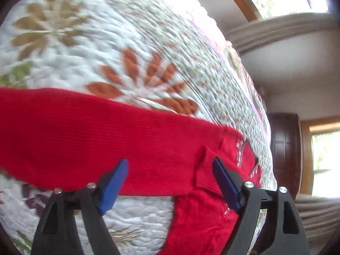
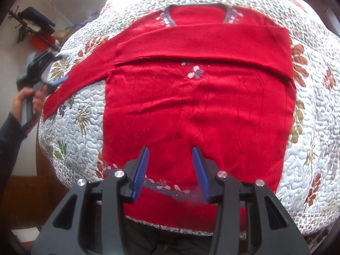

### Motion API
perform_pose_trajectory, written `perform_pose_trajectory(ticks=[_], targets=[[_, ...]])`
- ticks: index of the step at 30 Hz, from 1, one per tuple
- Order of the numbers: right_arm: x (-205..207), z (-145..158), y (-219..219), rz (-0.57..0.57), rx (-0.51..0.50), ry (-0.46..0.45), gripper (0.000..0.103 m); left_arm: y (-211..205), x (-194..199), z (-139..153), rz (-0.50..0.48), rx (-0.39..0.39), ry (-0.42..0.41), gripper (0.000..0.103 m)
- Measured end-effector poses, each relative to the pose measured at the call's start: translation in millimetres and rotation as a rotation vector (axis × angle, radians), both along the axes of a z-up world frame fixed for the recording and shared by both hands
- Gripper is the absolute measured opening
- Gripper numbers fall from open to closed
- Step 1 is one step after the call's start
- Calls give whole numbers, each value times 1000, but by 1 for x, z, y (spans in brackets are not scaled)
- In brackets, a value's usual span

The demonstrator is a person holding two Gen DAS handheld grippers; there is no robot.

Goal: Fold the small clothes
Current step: 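Grasp the other sleeve cuff with the left gripper and lift it, then fold the held sleeve across the sweater body over the first sleeve, release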

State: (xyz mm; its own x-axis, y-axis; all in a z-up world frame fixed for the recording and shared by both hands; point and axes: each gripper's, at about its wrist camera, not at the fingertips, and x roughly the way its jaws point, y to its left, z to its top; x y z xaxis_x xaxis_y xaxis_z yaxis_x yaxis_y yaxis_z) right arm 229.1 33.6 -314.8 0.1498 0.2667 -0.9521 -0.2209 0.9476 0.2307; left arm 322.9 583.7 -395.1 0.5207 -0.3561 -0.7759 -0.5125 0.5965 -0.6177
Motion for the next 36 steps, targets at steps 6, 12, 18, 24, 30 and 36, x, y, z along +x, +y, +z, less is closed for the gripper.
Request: perform_pose_trajectory(ticks=[6,12,18,24,30,36], targets=[[6,-1,41,103,-4,8,44,139,-126,-2,453,11,36,91],[5,0,85,201,-3,12,45,196,-177,-22,618,-36,54,91],[7,2,107,237,-13,9,45,193,-150,-47,556,-40,125,91],[9,2,104,228,-25,5,46,199,-146,-51,572,-4,178,72],[9,4,92,211,-17,0,46,202,-130,-44,525,17,221,7],[10,20,75,174,14,-27,46,161,-99,49,440,97,29,7]])
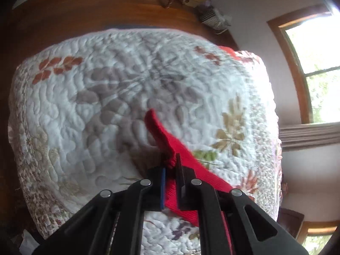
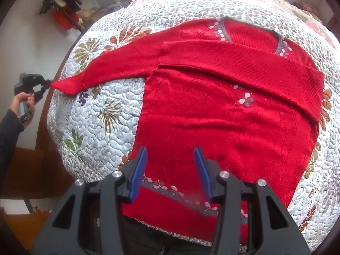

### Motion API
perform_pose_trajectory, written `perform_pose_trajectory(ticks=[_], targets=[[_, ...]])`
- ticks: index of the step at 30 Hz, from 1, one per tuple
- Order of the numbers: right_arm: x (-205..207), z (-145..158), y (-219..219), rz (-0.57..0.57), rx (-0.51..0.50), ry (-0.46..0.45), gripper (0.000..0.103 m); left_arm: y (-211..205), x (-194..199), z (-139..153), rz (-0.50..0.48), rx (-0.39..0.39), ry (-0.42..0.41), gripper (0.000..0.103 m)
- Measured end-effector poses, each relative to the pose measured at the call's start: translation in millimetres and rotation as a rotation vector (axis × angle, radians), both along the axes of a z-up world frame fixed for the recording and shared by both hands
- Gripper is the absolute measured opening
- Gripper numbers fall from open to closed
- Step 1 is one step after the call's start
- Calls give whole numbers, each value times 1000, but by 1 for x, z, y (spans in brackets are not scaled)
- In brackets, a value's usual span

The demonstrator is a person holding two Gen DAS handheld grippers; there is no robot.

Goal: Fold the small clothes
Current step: 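Fold the held sleeve across the sweater body over the first sleeve, release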

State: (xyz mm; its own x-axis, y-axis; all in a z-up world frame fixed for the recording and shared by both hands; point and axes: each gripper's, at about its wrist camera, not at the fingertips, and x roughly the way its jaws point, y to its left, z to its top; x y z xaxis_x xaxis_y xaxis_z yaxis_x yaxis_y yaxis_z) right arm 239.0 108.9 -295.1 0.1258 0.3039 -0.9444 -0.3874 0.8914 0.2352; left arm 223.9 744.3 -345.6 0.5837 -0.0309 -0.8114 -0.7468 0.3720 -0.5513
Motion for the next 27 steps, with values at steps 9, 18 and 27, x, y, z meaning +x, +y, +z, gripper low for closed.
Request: perform_pose_trajectory(ticks=[9,18,27], targets=[[11,12,-58,-187,78,12,50,-165,105,159,-420,122,-379,7],[21,8,-148,-406,111,25,51,-360,194,112,-791,69,-358,7],[35,-5,-223,-544,129,23,54,-503,235,-16,-1032,5,-162,7]])
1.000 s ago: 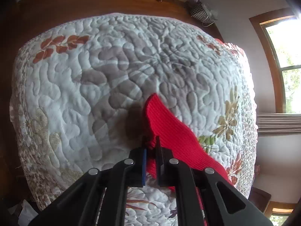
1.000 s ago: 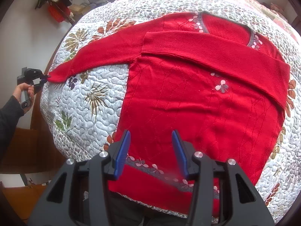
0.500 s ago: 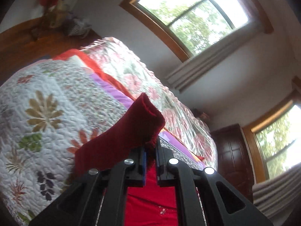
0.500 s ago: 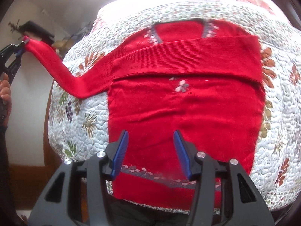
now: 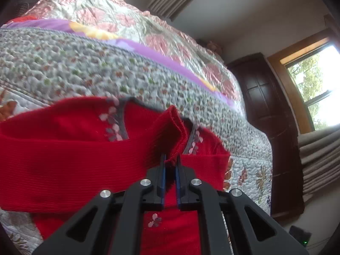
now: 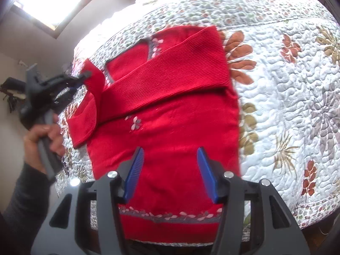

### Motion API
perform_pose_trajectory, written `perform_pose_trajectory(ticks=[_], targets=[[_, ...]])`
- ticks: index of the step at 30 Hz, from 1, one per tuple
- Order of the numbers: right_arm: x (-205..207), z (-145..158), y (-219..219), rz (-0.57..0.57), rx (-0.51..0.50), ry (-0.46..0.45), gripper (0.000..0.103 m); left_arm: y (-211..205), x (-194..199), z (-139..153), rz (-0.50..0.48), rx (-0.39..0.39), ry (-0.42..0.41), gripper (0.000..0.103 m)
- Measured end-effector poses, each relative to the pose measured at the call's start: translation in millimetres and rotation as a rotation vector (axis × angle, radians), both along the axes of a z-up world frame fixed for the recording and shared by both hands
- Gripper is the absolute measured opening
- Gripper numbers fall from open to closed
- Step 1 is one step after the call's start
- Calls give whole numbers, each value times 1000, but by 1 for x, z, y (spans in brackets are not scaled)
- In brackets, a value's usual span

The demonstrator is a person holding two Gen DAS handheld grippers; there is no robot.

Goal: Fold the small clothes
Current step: 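Fold the held sleeve across the sweater body over the first sleeve, release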

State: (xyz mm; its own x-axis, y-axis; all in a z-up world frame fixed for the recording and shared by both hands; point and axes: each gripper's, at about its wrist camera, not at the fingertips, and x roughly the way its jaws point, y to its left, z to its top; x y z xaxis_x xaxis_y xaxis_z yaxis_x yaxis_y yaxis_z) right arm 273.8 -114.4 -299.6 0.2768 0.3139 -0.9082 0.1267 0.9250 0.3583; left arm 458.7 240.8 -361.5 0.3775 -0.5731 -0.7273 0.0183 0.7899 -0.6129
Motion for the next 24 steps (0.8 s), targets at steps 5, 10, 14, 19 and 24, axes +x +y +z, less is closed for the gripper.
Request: perform_pose_trajectory(ticks=[5,10,14,19,24], targets=[[23,-10,-16,6,71,10,56,-37,1,-36,-55,25,64,20],[66,-14,-14,56,258,9,57,-17,-20,-16,-12,-20,30,71],[115,-35,6,135,392,36,48,24,-51,-2,47,-71,61,75],[170,-78,43,210,432,83,42,78,-118,2,119,-56,111,78],[196,-108,60,235,372,99,42,113,-173,-4,176,-38,189,78]])
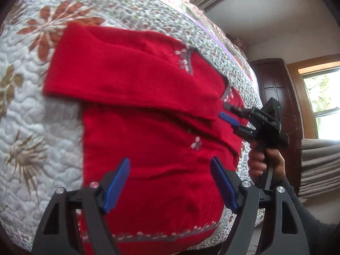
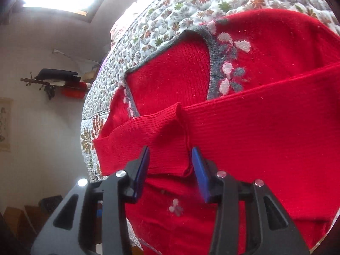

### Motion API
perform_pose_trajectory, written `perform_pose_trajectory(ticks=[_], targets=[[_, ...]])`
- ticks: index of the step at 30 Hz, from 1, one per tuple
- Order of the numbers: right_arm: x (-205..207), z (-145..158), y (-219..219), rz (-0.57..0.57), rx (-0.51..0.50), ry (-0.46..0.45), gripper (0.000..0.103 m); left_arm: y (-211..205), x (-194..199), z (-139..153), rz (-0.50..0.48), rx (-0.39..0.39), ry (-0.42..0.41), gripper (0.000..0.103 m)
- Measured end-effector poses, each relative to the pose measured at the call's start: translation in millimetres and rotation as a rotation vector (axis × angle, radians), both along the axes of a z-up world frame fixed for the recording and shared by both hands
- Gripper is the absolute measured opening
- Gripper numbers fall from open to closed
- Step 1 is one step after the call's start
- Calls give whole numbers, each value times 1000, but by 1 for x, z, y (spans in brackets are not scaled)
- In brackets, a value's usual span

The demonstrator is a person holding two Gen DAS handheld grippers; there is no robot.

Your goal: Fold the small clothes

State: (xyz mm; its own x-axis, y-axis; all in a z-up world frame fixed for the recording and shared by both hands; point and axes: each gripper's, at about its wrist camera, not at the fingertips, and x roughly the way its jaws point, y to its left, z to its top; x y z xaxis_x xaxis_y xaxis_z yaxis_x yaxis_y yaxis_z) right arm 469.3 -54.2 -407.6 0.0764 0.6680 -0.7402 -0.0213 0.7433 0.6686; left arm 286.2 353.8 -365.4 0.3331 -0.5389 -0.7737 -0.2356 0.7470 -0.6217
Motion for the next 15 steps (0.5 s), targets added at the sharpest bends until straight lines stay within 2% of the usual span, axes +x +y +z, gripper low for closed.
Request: perform_pose_trajectory(ticks=[4,6,8,9,15], targets=[[-3,-10,6,23,-18,-1,41,17,-25,-6,49,0,44,78],[-6,-11,9,42,2,7,33,20,-30,-9,65,-9,60,78],[-5,-13,12,58,29,12,15,22,-32,-9,71,-8,72,78],[-4,-13,12,53,32,7,13,23,-32,-9,72,-8,75,78],[6,-24,7,-31,79,64,12,26,-31,-10,80,0,81,78]])
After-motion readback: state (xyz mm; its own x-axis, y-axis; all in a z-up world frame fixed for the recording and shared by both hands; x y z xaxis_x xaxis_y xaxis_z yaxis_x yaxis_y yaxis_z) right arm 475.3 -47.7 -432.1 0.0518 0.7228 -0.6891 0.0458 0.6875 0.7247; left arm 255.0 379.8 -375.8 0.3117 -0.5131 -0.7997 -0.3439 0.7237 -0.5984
